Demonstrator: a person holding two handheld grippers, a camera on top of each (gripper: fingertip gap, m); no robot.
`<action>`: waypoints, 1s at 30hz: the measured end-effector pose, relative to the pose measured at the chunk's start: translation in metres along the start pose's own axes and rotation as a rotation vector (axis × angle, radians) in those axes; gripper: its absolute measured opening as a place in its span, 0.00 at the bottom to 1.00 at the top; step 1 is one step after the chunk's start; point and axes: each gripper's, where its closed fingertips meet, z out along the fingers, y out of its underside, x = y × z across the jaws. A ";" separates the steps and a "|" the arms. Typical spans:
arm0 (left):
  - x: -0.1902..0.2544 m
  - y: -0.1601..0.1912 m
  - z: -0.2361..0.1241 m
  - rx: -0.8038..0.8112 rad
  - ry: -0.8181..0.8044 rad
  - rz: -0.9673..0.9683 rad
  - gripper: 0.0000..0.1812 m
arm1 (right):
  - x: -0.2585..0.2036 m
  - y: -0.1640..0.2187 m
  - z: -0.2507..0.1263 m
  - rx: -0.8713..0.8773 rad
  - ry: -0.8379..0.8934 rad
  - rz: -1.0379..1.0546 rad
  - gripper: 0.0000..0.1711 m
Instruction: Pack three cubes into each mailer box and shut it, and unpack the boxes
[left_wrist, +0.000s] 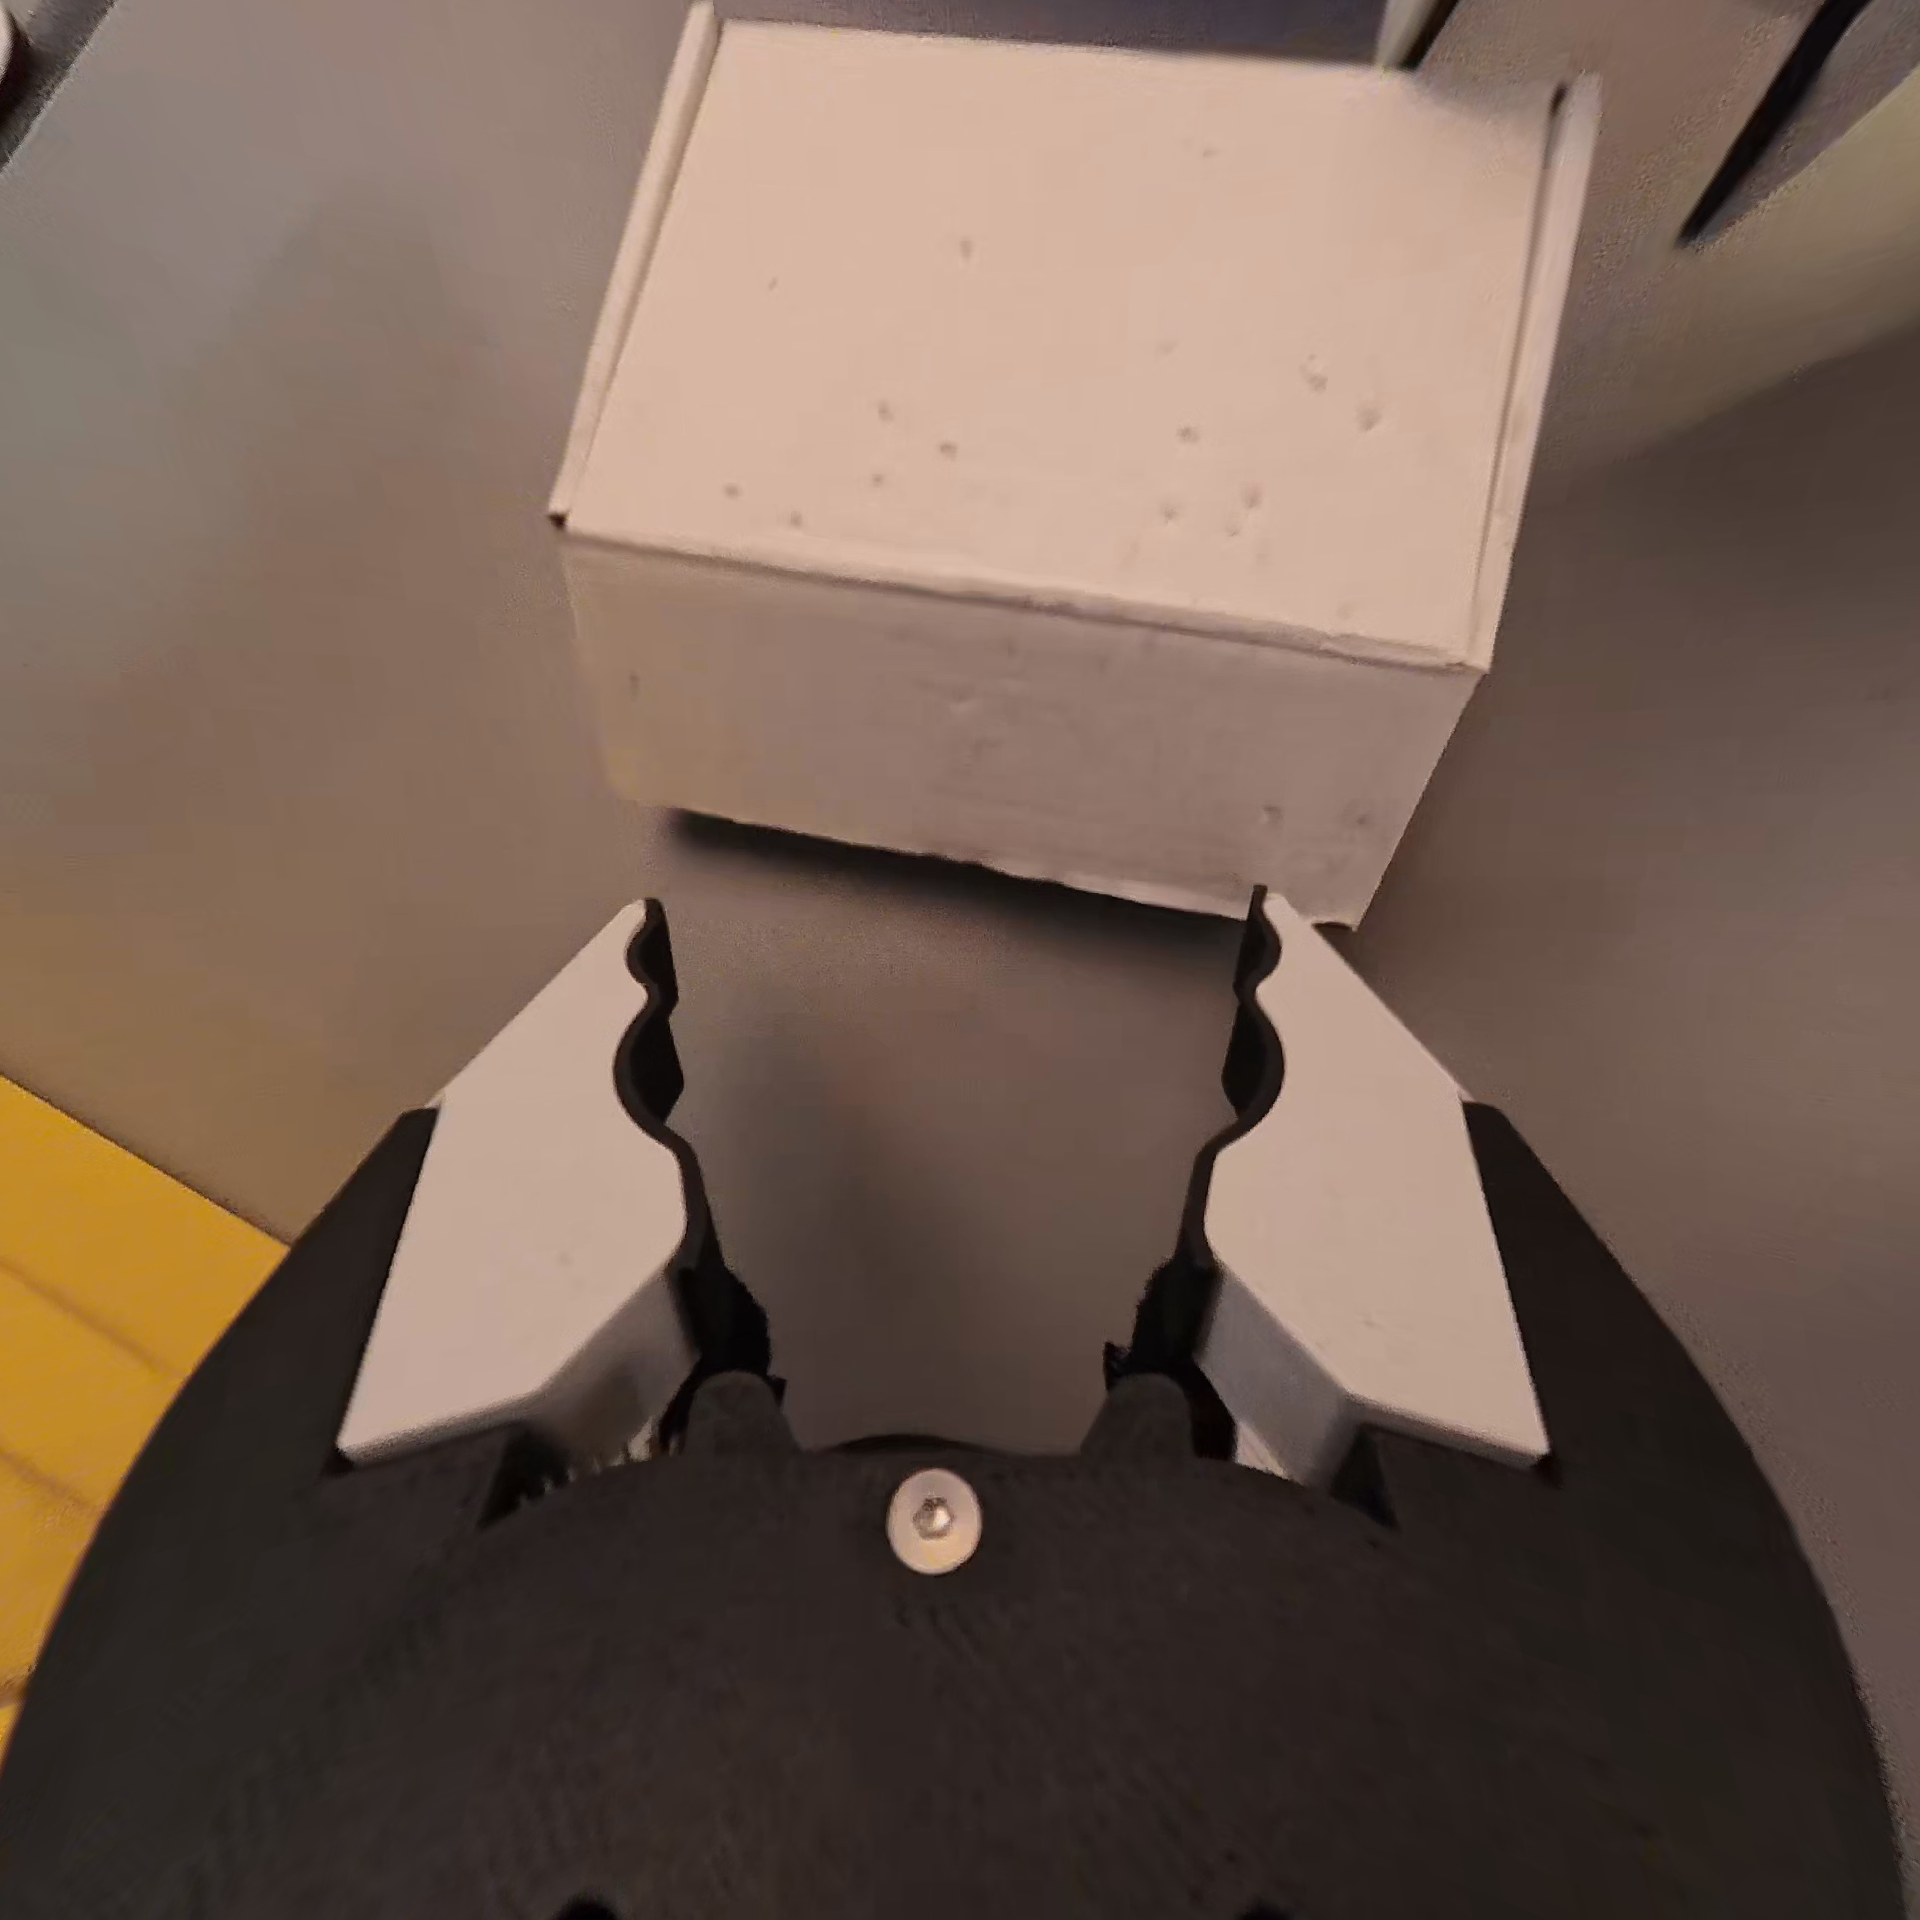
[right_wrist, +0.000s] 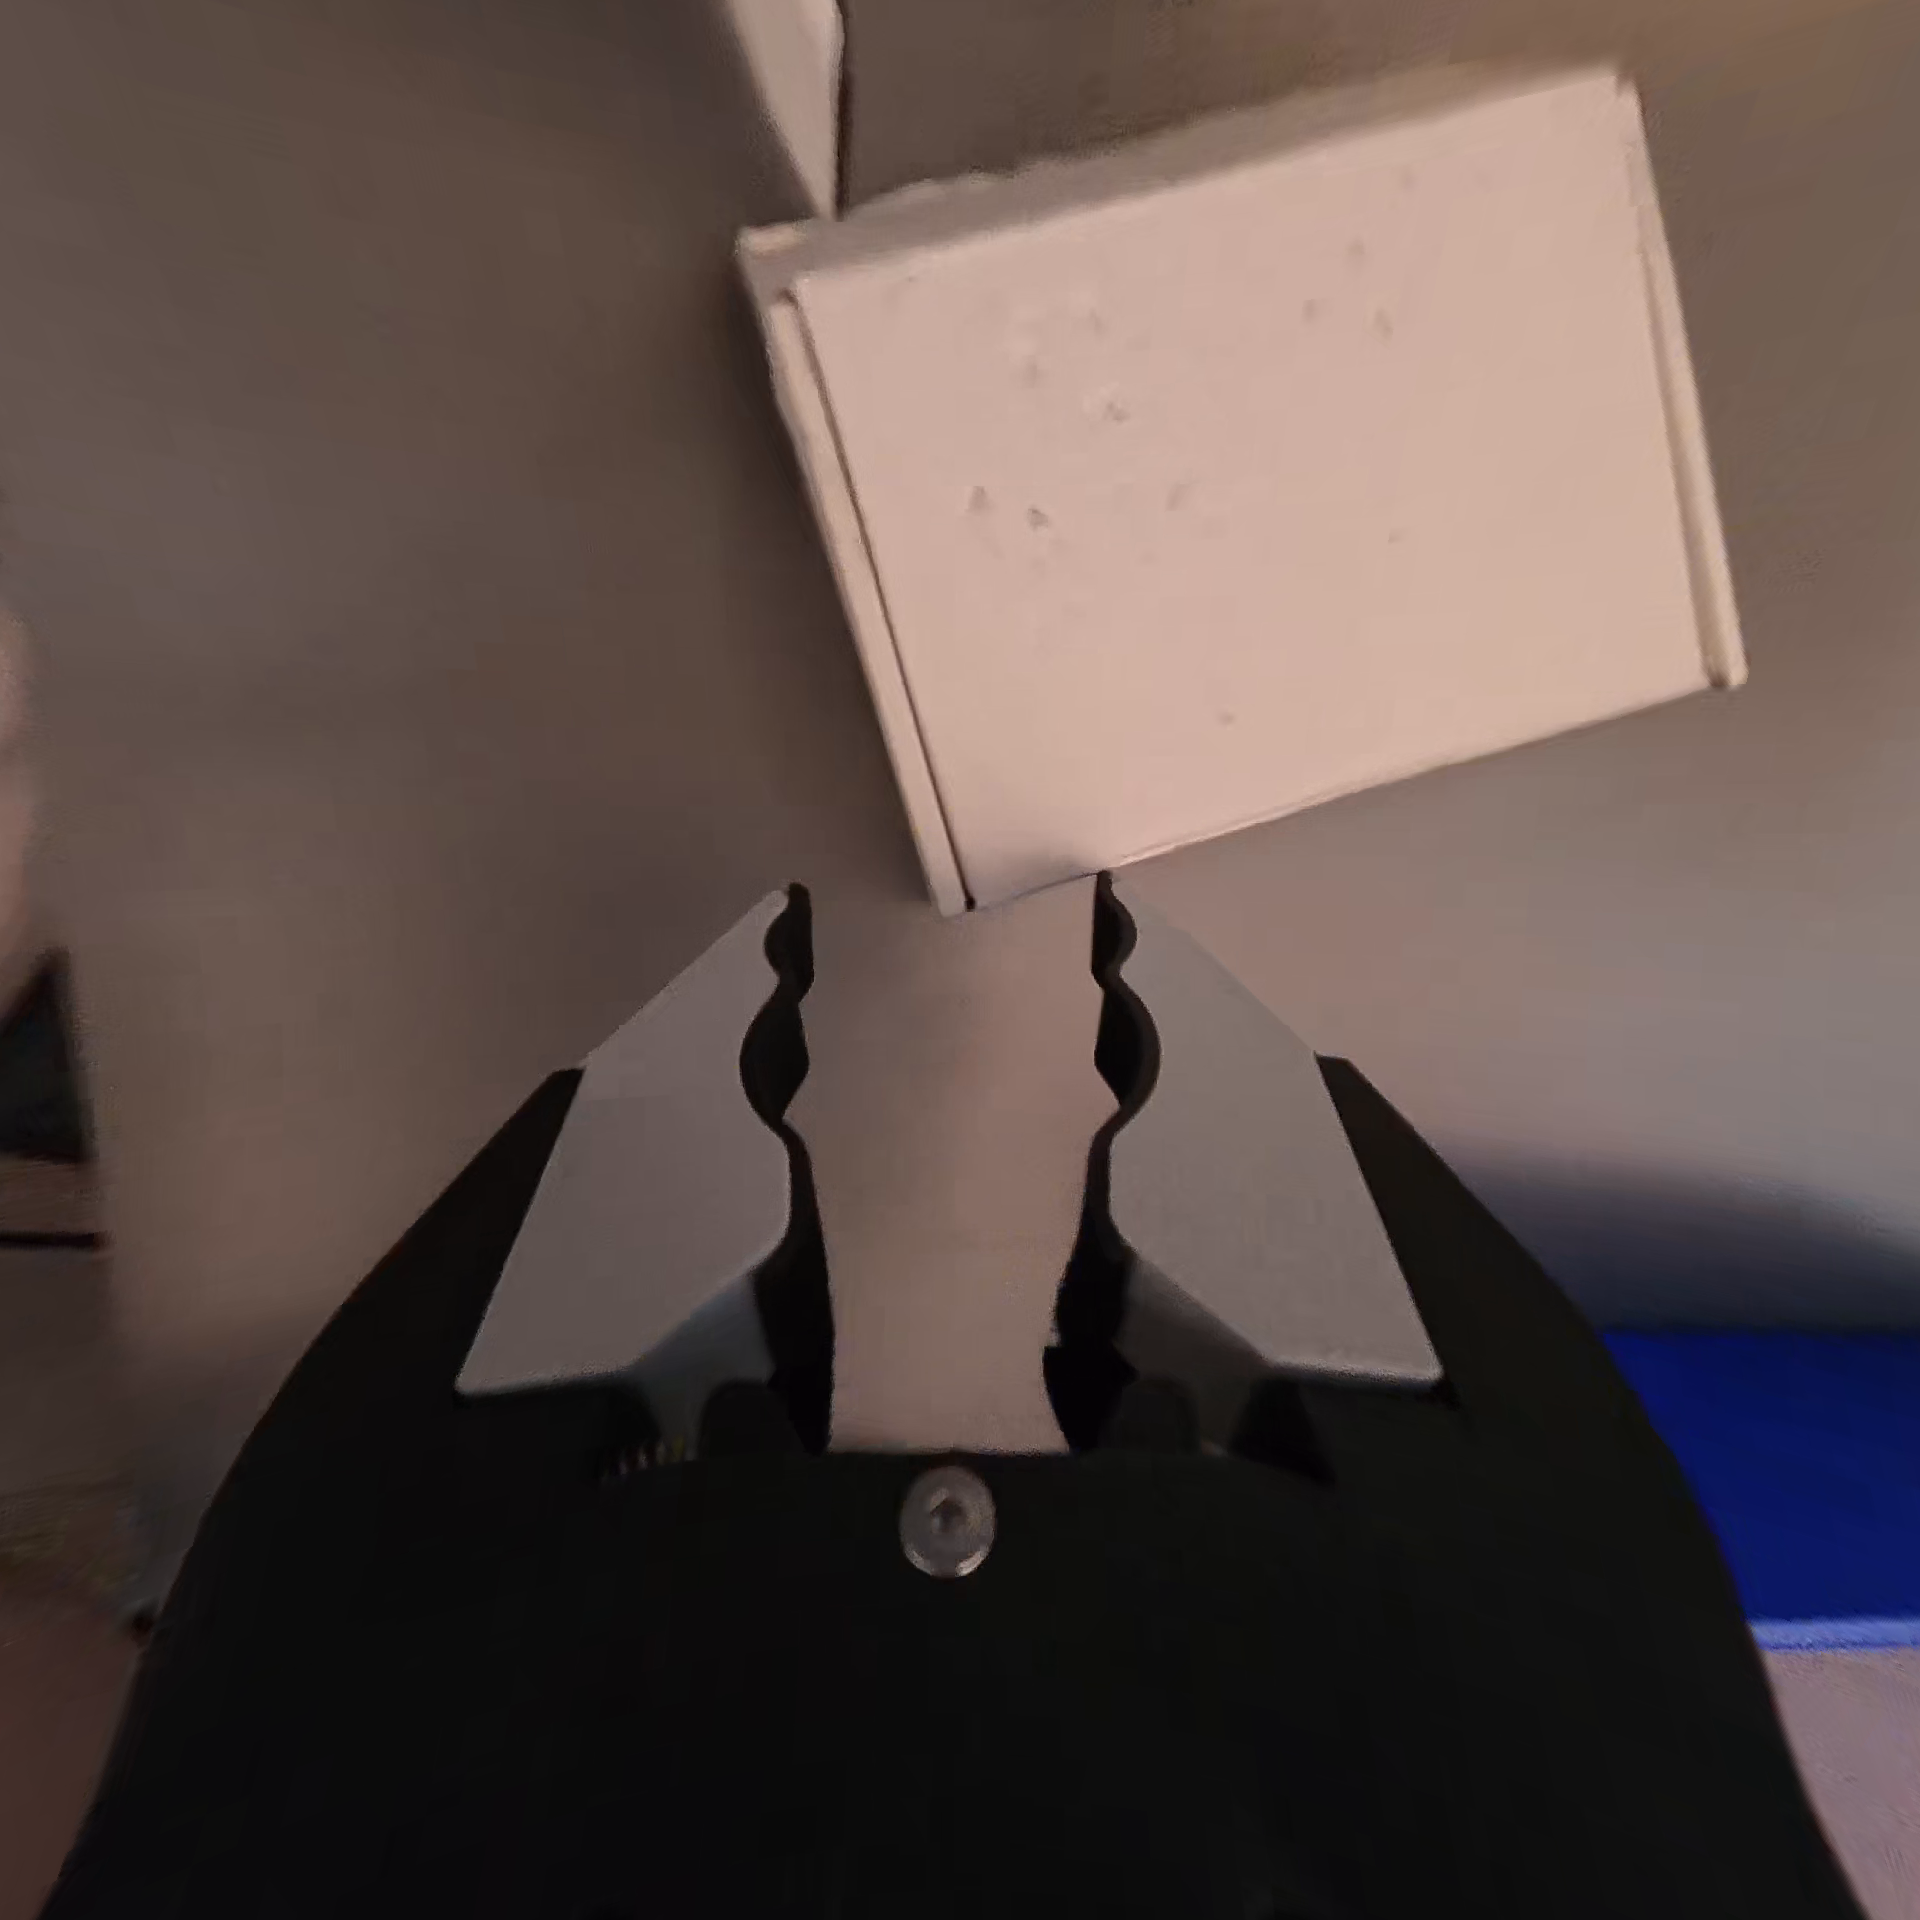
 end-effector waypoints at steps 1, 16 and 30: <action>-0.002 0.002 -0.001 -0.008 0.013 0.027 0.59 | -0.004 -0.003 -0.007 0.033 -0.041 0.015 0.32; -0.002 0.004 0.011 -0.217 0.189 0.236 0.68 | 0.053 0.000 0.025 -0.106 0.065 -0.021 0.36; 0.015 0.031 -0.003 -0.332 0.292 0.302 0.78 | 0.014 -0.014 0.052 -0.050 -0.048 -0.073 0.54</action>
